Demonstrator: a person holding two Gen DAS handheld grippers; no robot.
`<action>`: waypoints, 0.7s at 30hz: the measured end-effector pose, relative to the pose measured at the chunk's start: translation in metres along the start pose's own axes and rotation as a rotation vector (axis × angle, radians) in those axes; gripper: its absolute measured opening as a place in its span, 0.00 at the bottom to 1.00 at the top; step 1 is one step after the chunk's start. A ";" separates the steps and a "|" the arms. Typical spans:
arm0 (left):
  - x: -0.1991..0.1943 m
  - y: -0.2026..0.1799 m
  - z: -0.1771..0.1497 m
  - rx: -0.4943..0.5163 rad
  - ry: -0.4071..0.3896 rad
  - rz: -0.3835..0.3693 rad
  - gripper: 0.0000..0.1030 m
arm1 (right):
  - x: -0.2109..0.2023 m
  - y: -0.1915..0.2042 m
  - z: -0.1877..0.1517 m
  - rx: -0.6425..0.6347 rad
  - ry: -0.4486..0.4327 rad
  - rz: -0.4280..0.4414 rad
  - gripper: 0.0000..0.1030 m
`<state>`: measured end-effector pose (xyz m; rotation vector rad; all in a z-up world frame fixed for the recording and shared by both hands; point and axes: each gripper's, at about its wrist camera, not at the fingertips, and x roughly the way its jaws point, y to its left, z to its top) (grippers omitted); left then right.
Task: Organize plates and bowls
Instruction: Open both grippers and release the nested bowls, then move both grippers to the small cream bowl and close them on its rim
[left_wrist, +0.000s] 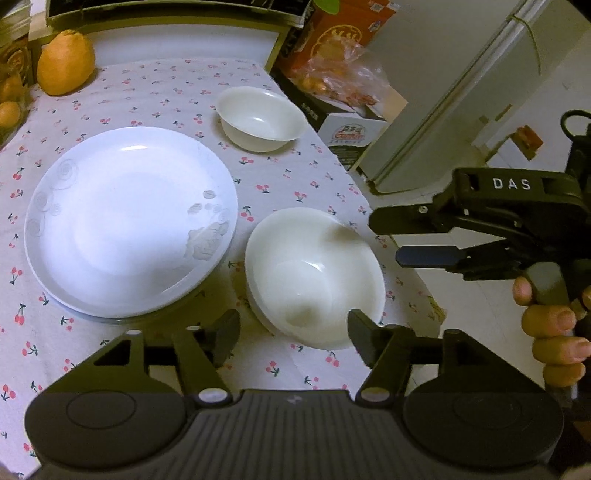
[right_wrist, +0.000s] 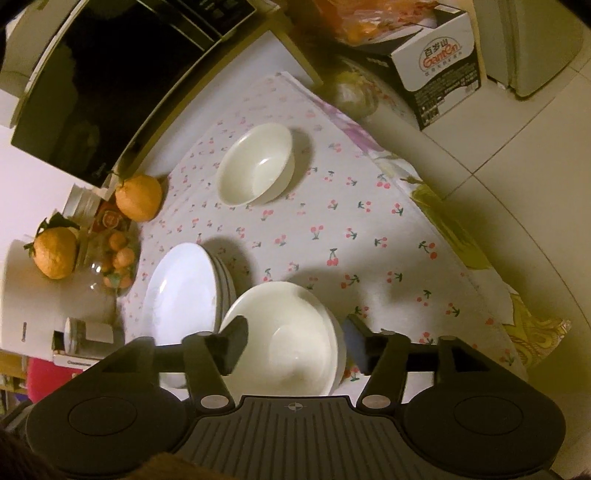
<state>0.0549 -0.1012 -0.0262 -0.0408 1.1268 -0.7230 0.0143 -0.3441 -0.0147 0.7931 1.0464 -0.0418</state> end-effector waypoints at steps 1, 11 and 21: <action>-0.001 -0.001 0.001 0.001 -0.001 -0.001 0.66 | 0.000 0.000 0.000 0.001 0.000 0.005 0.63; -0.020 -0.012 0.016 0.044 -0.064 0.013 0.86 | -0.003 -0.002 0.017 0.051 -0.044 0.086 0.70; -0.016 0.002 0.061 0.065 -0.099 0.108 0.91 | 0.017 0.000 0.040 0.131 -0.076 0.162 0.70</action>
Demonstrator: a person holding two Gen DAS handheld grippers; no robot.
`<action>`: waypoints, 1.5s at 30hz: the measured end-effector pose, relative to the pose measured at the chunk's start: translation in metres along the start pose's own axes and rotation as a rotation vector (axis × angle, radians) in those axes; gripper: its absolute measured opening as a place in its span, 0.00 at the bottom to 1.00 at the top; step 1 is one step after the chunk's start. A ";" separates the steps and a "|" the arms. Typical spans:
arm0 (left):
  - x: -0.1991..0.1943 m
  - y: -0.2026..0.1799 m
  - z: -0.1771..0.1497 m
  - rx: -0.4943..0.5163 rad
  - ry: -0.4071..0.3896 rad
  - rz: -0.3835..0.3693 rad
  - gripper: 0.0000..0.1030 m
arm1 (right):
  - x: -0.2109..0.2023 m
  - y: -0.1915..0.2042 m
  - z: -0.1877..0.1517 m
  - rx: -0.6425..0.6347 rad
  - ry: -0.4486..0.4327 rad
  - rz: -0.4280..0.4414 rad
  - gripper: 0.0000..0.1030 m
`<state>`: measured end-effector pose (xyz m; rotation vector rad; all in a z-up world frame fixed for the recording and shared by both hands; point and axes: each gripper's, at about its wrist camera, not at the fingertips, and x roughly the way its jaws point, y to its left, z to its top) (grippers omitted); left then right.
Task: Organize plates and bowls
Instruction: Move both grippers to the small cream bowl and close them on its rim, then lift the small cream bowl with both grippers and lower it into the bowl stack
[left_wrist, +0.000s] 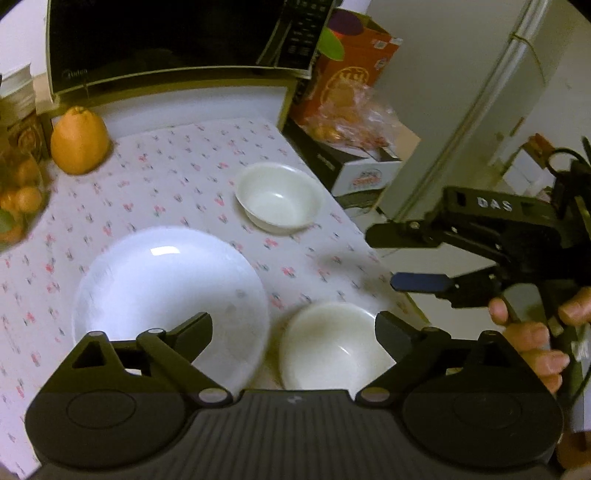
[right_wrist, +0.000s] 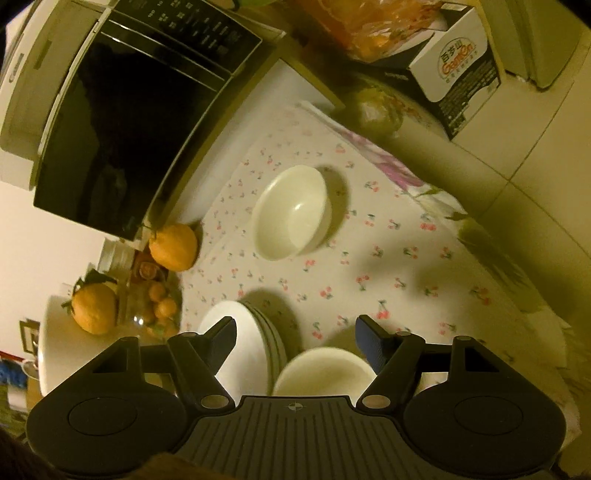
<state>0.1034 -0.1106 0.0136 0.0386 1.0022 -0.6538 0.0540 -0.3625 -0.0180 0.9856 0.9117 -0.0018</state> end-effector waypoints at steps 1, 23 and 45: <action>0.003 0.004 0.007 -0.002 0.002 0.010 0.91 | 0.003 0.000 0.002 0.017 -0.002 0.009 0.70; 0.101 0.052 0.092 -0.029 0.036 0.009 0.73 | 0.062 -0.042 0.042 0.367 -0.133 0.088 0.70; 0.148 0.087 0.100 -0.174 0.080 -0.095 0.13 | 0.109 -0.058 0.028 0.499 -0.147 0.083 0.15</action>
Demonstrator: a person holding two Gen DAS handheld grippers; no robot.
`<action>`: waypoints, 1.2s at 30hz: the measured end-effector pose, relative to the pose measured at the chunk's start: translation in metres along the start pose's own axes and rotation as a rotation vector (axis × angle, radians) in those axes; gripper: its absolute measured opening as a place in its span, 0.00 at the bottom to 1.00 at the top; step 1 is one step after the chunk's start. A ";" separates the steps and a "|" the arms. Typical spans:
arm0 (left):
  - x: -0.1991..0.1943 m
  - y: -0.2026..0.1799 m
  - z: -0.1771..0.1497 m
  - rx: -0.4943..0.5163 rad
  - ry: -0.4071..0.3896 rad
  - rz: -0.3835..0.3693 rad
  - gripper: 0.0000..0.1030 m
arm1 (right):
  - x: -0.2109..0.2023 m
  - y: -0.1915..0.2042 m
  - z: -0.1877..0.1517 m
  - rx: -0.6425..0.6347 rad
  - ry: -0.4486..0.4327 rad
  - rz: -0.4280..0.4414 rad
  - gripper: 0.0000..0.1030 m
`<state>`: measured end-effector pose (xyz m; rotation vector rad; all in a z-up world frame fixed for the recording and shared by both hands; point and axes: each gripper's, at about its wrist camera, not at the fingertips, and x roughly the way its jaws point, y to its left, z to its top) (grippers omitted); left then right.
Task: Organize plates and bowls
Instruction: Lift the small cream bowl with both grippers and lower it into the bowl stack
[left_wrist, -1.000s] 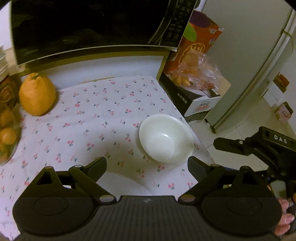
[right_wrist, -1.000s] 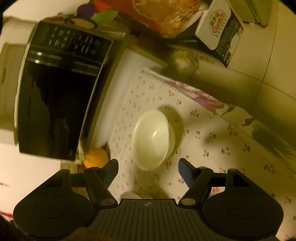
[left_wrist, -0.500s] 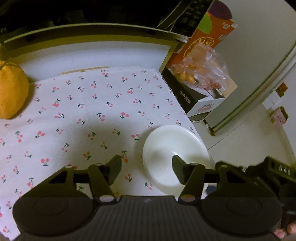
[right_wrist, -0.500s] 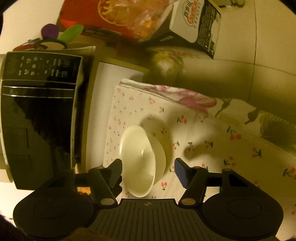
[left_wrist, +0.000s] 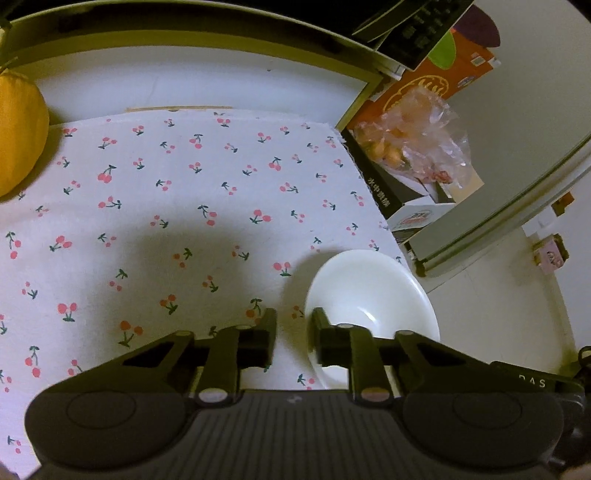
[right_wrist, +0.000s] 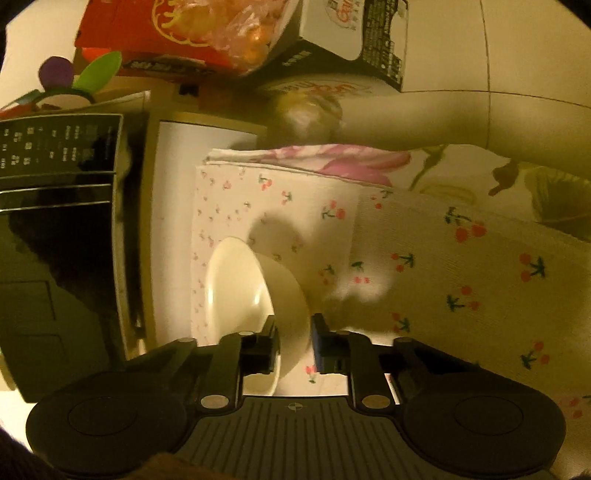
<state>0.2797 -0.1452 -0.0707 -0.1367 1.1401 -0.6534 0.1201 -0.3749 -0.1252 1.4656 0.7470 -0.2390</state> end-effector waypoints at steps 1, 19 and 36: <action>0.000 -0.001 0.000 0.003 -0.001 -0.003 0.12 | 0.000 0.002 -0.001 -0.016 -0.004 -0.008 0.15; -0.025 -0.016 -0.010 0.018 -0.034 0.018 0.08 | -0.014 0.024 -0.009 -0.068 0.056 -0.024 0.14; -0.085 -0.015 -0.051 -0.115 -0.139 0.011 0.08 | -0.046 0.057 -0.029 -0.205 0.141 -0.029 0.15</action>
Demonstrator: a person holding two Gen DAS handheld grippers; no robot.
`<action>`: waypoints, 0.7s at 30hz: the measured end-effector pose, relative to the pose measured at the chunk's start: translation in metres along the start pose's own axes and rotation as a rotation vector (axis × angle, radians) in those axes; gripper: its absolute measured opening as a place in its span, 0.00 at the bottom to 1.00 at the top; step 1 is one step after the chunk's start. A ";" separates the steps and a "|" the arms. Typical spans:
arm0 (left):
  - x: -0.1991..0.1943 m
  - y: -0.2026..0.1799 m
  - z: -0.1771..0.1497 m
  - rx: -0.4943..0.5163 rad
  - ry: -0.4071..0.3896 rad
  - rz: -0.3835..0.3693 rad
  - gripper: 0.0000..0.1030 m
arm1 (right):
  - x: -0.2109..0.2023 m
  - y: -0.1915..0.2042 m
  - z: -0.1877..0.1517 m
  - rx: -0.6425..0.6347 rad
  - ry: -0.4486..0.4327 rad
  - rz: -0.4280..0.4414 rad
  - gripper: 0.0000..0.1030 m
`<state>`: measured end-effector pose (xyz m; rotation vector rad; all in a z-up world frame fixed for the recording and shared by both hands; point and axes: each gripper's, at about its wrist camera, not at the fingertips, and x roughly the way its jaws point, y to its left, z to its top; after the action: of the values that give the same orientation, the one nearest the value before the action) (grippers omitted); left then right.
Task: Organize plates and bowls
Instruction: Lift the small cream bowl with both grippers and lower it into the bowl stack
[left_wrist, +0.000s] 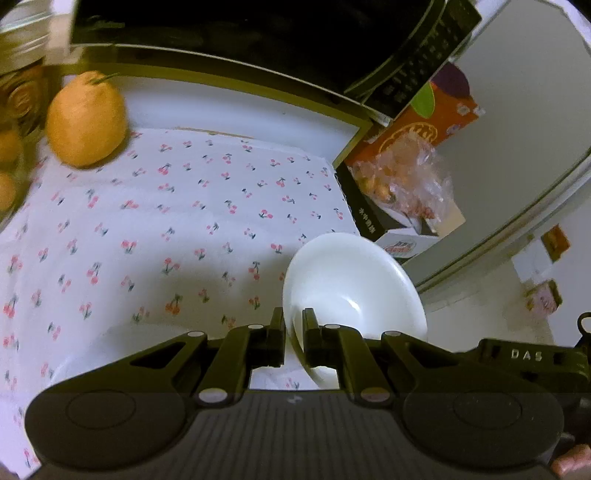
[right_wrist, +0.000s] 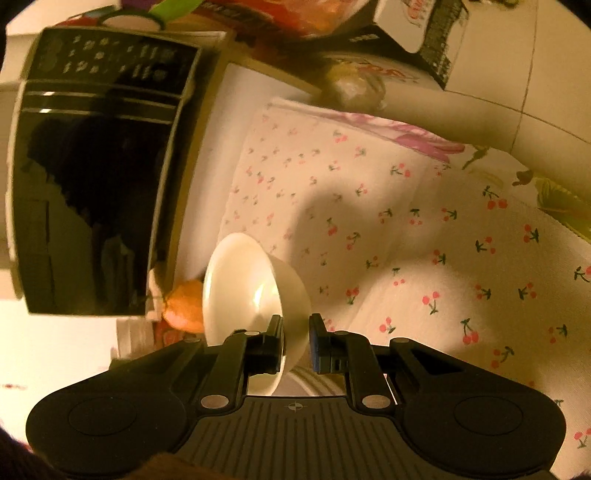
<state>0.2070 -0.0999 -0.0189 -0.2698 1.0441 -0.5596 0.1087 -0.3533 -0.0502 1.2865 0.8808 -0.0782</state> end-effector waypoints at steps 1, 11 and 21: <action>-0.004 0.001 -0.003 -0.013 -0.005 -0.007 0.08 | -0.003 0.003 -0.001 -0.017 0.002 -0.001 0.15; -0.043 0.002 -0.040 -0.108 -0.065 -0.039 0.08 | -0.031 0.024 -0.025 -0.174 0.036 -0.035 0.15; -0.073 -0.008 -0.079 -0.121 -0.080 -0.054 0.08 | -0.065 0.026 -0.054 -0.311 0.054 -0.066 0.15</action>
<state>0.1079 -0.0625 0.0002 -0.4244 0.9965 -0.5306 0.0489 -0.3257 0.0089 0.9731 0.9419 0.0408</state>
